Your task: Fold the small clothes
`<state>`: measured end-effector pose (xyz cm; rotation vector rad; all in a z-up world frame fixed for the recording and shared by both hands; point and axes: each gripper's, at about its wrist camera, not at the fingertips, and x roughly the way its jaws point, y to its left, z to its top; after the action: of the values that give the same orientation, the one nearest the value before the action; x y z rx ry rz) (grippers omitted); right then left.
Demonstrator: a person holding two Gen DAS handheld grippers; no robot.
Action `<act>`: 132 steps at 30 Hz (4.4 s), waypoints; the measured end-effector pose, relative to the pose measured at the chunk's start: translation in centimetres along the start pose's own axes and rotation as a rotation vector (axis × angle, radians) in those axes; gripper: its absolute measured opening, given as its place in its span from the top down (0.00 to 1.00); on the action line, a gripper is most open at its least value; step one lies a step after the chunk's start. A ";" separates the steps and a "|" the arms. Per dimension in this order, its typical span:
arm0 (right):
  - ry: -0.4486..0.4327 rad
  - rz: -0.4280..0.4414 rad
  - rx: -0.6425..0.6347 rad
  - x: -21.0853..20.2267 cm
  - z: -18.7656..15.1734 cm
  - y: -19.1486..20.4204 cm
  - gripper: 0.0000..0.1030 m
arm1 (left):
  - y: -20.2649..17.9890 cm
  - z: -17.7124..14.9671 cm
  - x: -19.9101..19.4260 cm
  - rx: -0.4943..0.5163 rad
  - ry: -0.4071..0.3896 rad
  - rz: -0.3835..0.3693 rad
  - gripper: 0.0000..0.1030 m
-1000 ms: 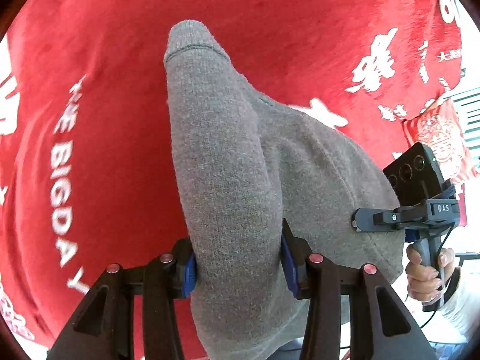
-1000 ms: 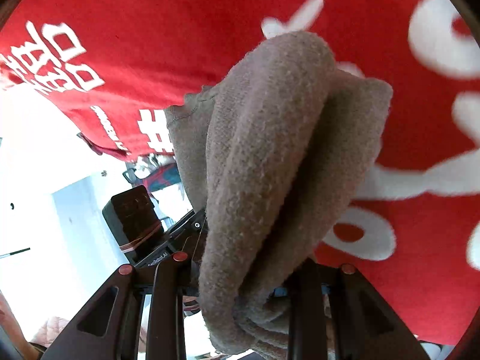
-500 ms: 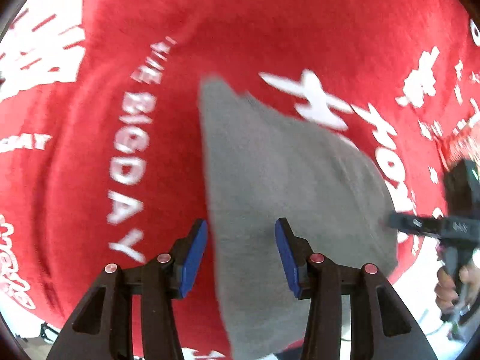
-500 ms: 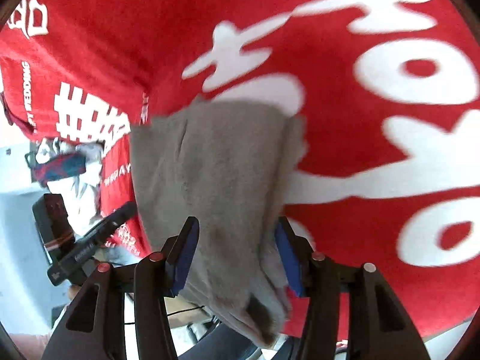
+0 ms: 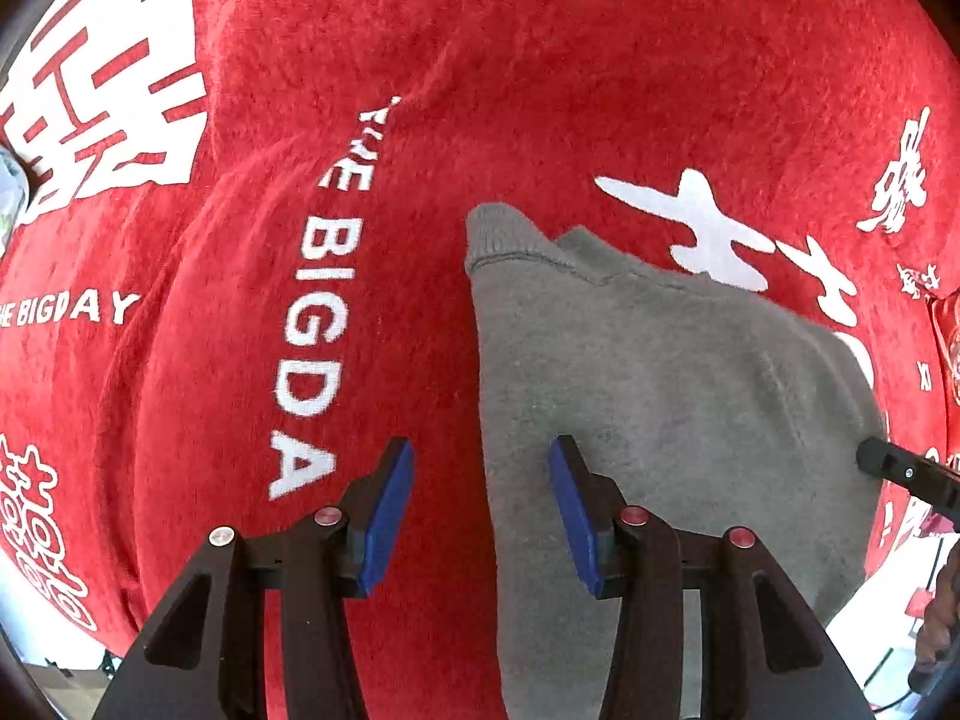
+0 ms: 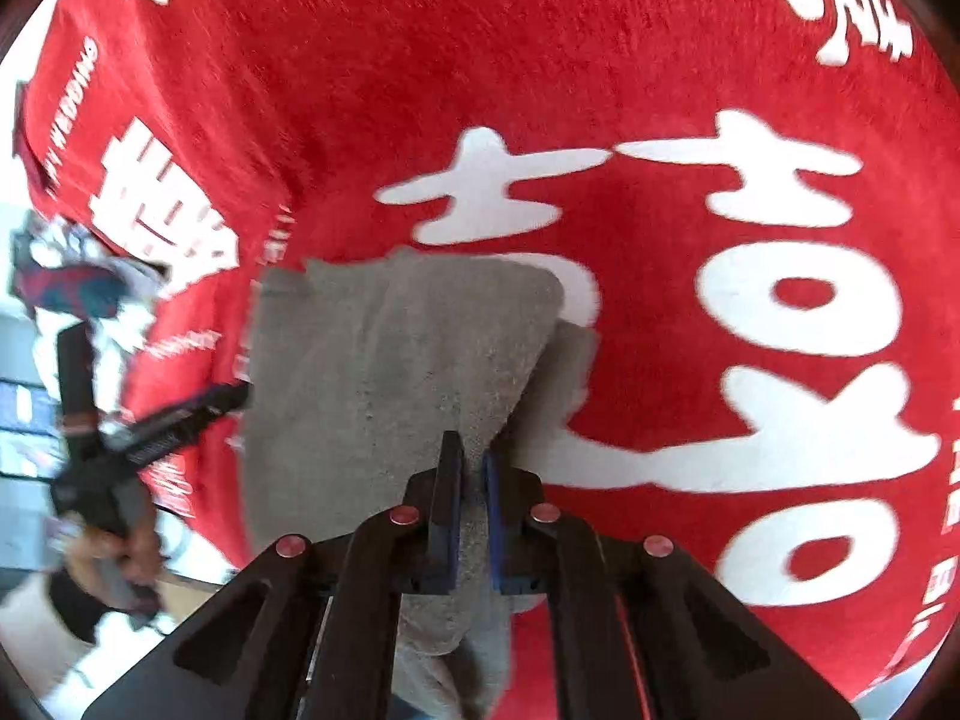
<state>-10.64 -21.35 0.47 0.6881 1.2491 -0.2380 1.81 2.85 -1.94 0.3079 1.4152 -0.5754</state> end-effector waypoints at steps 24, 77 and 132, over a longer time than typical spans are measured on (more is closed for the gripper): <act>0.088 -0.072 0.002 0.8 -5.2 2.0 0.92 | -2.6 -5.6 -1.1 0.039 0.058 0.099 0.45; 0.169 -0.112 0.133 -2.9 -5.3 3.6 0.68 | -6.0 -4.9 -10.2 0.073 0.062 0.120 0.01; 0.045 -0.322 0.058 -9.0 -4.9 8.9 0.00 | -5.3 -5.2 -13.9 0.034 0.027 0.221 0.01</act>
<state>-12.78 -13.25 11.11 0.5411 1.3989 -0.5283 -6.16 3.85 11.67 0.4943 1.3765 -0.4157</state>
